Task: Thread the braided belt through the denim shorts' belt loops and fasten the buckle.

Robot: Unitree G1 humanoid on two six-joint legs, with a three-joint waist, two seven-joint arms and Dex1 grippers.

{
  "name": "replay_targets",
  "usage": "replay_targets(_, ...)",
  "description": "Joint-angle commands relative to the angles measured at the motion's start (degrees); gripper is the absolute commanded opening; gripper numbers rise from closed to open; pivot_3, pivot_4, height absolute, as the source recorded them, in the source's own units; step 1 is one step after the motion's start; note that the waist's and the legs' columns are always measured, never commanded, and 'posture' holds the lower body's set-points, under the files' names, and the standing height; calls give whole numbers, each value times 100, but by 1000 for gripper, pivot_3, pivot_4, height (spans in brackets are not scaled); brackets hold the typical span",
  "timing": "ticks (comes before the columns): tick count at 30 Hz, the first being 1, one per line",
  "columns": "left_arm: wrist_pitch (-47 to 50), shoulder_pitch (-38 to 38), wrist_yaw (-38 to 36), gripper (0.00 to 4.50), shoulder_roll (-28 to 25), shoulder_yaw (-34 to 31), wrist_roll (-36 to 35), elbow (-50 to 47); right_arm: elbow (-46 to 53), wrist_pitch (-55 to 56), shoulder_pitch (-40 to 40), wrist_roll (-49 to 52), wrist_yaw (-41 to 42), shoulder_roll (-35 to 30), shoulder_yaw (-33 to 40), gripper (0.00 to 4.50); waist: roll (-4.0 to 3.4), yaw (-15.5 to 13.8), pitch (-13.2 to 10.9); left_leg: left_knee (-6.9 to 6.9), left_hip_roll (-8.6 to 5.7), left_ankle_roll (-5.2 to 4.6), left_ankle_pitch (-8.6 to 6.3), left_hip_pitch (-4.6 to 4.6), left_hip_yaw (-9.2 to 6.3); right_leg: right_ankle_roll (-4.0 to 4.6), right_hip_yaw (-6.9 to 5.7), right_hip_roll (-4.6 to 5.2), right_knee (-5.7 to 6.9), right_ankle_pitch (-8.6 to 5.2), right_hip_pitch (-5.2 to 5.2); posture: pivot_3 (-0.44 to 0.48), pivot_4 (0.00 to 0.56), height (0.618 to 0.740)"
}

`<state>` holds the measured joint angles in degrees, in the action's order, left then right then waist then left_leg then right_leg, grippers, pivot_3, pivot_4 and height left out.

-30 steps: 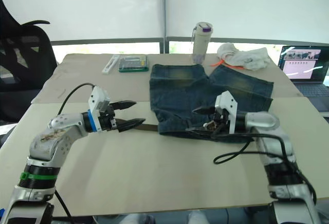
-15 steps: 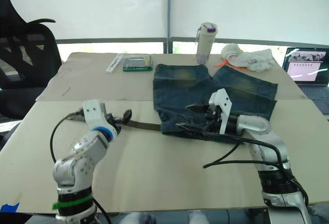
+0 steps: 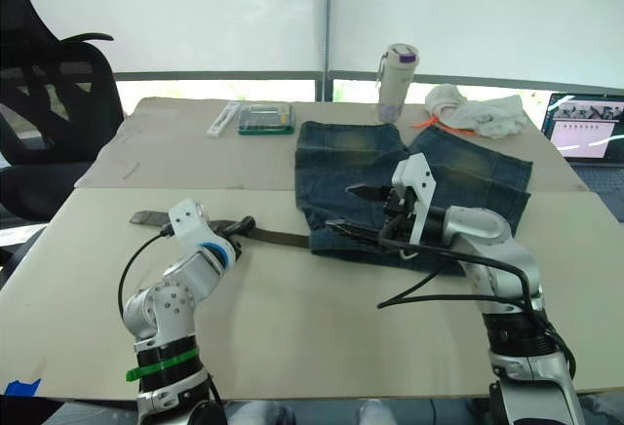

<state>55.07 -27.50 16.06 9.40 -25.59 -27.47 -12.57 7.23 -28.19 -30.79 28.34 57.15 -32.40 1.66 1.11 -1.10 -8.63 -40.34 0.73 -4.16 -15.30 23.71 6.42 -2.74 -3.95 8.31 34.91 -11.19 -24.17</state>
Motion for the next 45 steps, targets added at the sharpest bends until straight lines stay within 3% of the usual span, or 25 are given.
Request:
replay_targets(1, -489, -314, 96, 4500, 155, -377, -281, 586, 190, -54, -75, 203, -75, 80, 79, 4477, 0, -5, 0, -1, 0, 1, 1, -1, -1, 0, -1, 0, 2, 0, 1, 0, 150, 737)
replay_targets(5, -1137, -808, 134, 4500, -164, -827, -570, 1412, 365, -169, 16, 299, -184, 251, 14, 4477, 0, 1, 0, -1, 0, 2, 1, -3, 0, 0, 0, 0, 3, 0, 2, 0, 150, 737)
replay_targets(9, -1616, -1048, 331, 3452, -306, -1018, -749, 1890, 429, -208, 64, 333, -259, 291, -9, 4500, 0, 30, 0, -1, 0, 6, 3, -4, 0, 1, -1, -2, 2, 1, 2, 0, 150, 737)
replay_targets(14, -1903, -1105, 768, 1698, -394, -1138, -908, 2141, 453, -228, 82, 359, -310, 289, -7, 4500, 0, 39, 0, -1, 0, 6, 3, -4, 2, 1, -1, -1, 1, 1, 3, 0, 150, 737)
replay_targets(19, -2195, -948, 733, 82, -612, -759, -609, 2052, 495, -320, 154, 384, -419, 278, 28, 4500, 0, 39, 0, 0, 0, 9, 5, -4, 2, 1, -1, -2, 2, 1, 2, 0, 150, 737)
replay_targets(22, -2286, -836, -11, 11, -953, 155, -149, 1727, 482, -1001, 159, 459, -1086, 323, 215, 4500, 1, 41, 0, 1, -1, 10, 5, -2, 6, 1, -1, -3, 3, 1, -1, 0, 150, 737)
replay_targets(25, -2806, -681, -1277, 11, -1756, 1945, 997, 1286, 482, -1439, 132, 614, -1695, 505, 456, 4500, 1, 29, -1, 1, 0, 16, 9, 9, 8, 3, -7, -6, 10, 3, -10, 0, 150, 737)
replay_targets(28, -3497, -609, -1963, 11, -2446, 3195, 2103, 1165, 653, -1741, 125, 899, -2045, 724, 650, 4500, 0, 23, 0, 3, -1, 19, 9, 10, 9, 4, -12, -5, 7, 3, -8, 0, 150, 737)
replay_targets(35, -5146, -874, -2363, 11, -3330, 4589, 4195, 1606, 748, -2044, -6, 1266, -3133, 1478, 958, 4500, -2, 69, 0, 30, 4, 28, 15, 7, 12, 9, -8, -7, 3, 5, -24, 0, 150, 737)
replay_targets(45, -6358, -1128, -2551, 11, -3865, 5086, 5795, 2170, 868, -2036, -84, 1410, -3591, 1881, 819, 4500, -4, 55, 0, 43, 5, 27, 17, 10, 13, 11, -11, -10, 9, 6, -27, 0, 150, 737)
